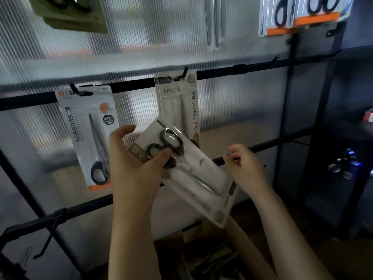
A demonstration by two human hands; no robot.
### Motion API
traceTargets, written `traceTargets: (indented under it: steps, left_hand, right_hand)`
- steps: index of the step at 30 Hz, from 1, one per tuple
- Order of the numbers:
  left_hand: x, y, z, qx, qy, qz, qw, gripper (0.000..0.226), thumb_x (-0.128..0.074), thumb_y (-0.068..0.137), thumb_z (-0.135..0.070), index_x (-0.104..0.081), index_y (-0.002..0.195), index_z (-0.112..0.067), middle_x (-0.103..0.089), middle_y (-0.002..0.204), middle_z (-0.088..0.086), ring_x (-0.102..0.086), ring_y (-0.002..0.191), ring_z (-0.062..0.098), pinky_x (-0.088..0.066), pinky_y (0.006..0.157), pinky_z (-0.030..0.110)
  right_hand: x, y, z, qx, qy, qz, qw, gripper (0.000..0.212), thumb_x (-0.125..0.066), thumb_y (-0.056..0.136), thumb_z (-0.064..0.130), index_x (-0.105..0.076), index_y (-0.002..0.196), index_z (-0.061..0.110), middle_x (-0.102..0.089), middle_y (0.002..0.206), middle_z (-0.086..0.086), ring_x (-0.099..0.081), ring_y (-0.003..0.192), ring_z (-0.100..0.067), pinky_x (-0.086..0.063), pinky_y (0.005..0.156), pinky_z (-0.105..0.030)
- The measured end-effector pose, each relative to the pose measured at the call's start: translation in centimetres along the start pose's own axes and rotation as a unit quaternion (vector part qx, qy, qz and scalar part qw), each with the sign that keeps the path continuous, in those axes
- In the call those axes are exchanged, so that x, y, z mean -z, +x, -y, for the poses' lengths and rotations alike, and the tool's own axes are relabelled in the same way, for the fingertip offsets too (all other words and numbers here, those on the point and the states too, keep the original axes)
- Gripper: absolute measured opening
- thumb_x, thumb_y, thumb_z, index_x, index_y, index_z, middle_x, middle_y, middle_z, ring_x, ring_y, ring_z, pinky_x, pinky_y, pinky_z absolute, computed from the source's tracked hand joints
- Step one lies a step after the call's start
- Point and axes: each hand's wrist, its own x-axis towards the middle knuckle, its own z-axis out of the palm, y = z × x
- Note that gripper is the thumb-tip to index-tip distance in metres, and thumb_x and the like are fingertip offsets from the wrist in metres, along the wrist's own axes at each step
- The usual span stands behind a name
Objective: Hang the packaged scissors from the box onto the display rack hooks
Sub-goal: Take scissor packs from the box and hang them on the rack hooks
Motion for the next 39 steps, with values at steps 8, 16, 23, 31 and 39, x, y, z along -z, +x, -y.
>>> traceTargets:
  steps: [8,16,23,31,39]
  left_hand:
    - [-1.4,-0.4,-0.2,0.007,-0.058,0.032,0.998,0.028,-0.073,0.072,0.004,-0.067,0.075,-0.023,-0.068,0.061,-0.007,-0.067,0.063,0.011,-0.057,0.058,0.028]
    - [0.3,-0.1,-1.3,0.012,-0.283,-0.049,0.958,0.020,-0.067,0.073,-0.009,-0.065,0.091,-0.017,-0.072,0.083,-0.002,-0.070,0.081,0.012,-0.054,0.063,0.019]
    - [-0.2,0.1,-1.0,0.011,-0.369,-0.090,0.925,0.017,-0.066,0.075,-0.014,-0.056,0.087,-0.018,-0.068,0.085,0.000,-0.068,0.078,0.009,-0.056,0.070,0.024]
    - [-0.1,0.7,1.1,0.041,-0.411,-0.190,0.891,0.056,-0.068,0.078,-0.022,-0.051,0.130,-0.008,-0.063,0.116,0.007,-0.065,0.101,0.017,-0.050,0.065,0.015]
    - [-1.0,0.4,1.1,0.016,-0.447,-0.179,0.876,0.054,-0.063,0.085,-0.013,-0.047,0.137,-0.010,-0.064,0.121,0.005,-0.063,0.090,0.006,-0.053,0.068,0.015]
  right_hand:
    - [1.5,-1.0,-2.9,-0.102,-0.117,0.166,0.974,0.017,-0.050,0.096,0.030,-0.057,0.109,0.023,-0.058,0.104,0.005,-0.053,0.097,-0.012,-0.044,0.085,-0.030]
    - [2.2,-0.7,-2.9,-0.087,-0.120,0.187,0.971,0.020,-0.050,0.097,0.030,-0.054,0.115,0.022,-0.057,0.109,0.005,-0.052,0.097,-0.008,-0.040,0.080,-0.024]
    - [0.8,-1.0,-2.0,-0.048,-0.092,0.195,0.975,0.027,-0.048,0.097,0.033,-0.051,0.122,0.022,-0.052,0.103,0.011,-0.049,0.092,-0.004,-0.036,0.069,-0.016]
    - [0.5,-1.0,-1.5,0.013,-0.101,0.174,0.980,0.024,-0.048,0.096,0.034,-0.054,0.117,0.023,-0.055,0.106,0.011,-0.051,0.096,-0.002,-0.040,0.074,-0.016]
    - [0.9,-0.8,-1.5,0.016,-0.118,0.166,0.979,0.026,-0.048,0.097,0.031,-0.054,0.121,0.022,-0.056,0.110,0.009,-0.051,0.099,-0.004,-0.043,0.083,-0.020]
